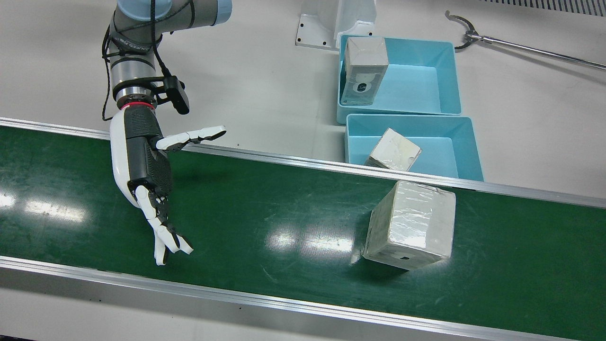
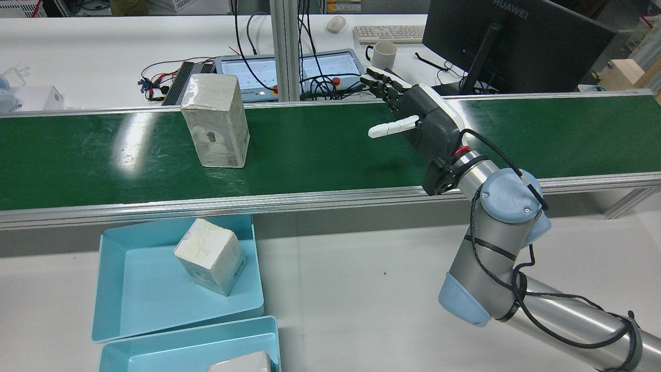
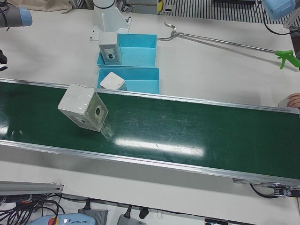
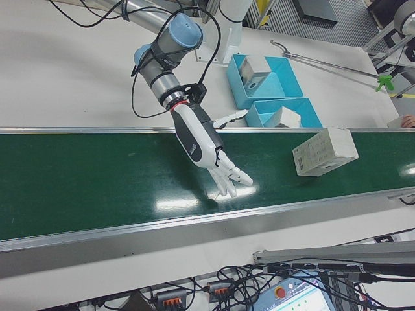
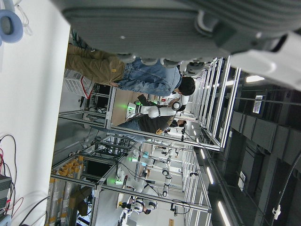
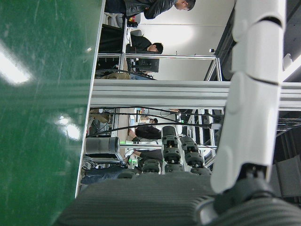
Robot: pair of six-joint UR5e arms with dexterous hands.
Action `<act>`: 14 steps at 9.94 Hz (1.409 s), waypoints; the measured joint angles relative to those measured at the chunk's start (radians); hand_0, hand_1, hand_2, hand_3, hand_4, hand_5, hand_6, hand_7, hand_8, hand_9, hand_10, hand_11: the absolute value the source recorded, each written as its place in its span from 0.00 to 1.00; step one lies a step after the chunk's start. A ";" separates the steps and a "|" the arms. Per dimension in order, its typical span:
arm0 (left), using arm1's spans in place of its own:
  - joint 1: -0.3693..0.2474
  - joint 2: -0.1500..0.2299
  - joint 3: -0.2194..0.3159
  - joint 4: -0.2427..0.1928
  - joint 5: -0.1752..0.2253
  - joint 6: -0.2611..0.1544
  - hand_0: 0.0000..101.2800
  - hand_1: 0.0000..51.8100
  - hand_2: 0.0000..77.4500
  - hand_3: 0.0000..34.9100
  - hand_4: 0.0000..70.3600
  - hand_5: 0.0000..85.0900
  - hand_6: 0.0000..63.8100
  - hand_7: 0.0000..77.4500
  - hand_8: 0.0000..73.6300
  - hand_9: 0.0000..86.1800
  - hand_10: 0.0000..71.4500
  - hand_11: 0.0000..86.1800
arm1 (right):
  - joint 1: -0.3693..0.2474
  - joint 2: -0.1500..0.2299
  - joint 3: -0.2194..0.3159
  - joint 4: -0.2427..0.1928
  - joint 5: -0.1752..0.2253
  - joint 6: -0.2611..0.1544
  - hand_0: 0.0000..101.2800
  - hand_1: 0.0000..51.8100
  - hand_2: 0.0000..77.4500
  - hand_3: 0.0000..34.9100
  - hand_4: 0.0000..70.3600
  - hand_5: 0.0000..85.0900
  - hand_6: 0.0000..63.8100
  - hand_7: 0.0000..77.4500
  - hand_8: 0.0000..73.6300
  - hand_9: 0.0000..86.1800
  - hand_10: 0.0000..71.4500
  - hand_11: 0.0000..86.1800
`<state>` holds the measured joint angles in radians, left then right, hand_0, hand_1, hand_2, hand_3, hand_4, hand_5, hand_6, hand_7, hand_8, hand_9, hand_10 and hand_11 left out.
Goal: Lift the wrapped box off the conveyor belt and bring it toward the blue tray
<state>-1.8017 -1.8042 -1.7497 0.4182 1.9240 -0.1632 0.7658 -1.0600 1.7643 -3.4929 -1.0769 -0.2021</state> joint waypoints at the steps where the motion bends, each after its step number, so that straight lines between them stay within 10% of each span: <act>1: 0.000 0.000 0.000 0.000 0.000 0.000 0.00 0.00 0.01 0.00 0.01 0.01 0.01 0.01 0.01 0.00 0.01 0.01 | 0.000 0.000 0.000 0.000 0.000 0.001 0.46 0.22 0.09 0.00 0.12 0.11 0.06 0.18 0.04 0.02 0.00 0.01; 14: 0.000 0.000 0.000 0.000 0.000 0.000 0.00 0.00 0.01 0.00 0.01 0.01 0.00 0.01 0.01 0.00 0.01 0.01 | 0.000 -0.001 -0.015 0.000 0.000 -0.001 0.46 0.24 0.11 0.00 0.12 0.11 0.06 0.18 0.04 0.02 0.00 0.01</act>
<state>-1.8017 -1.8042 -1.7497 0.4182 1.9240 -0.1632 0.7658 -1.0615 1.7488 -3.4929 -1.0769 -0.2028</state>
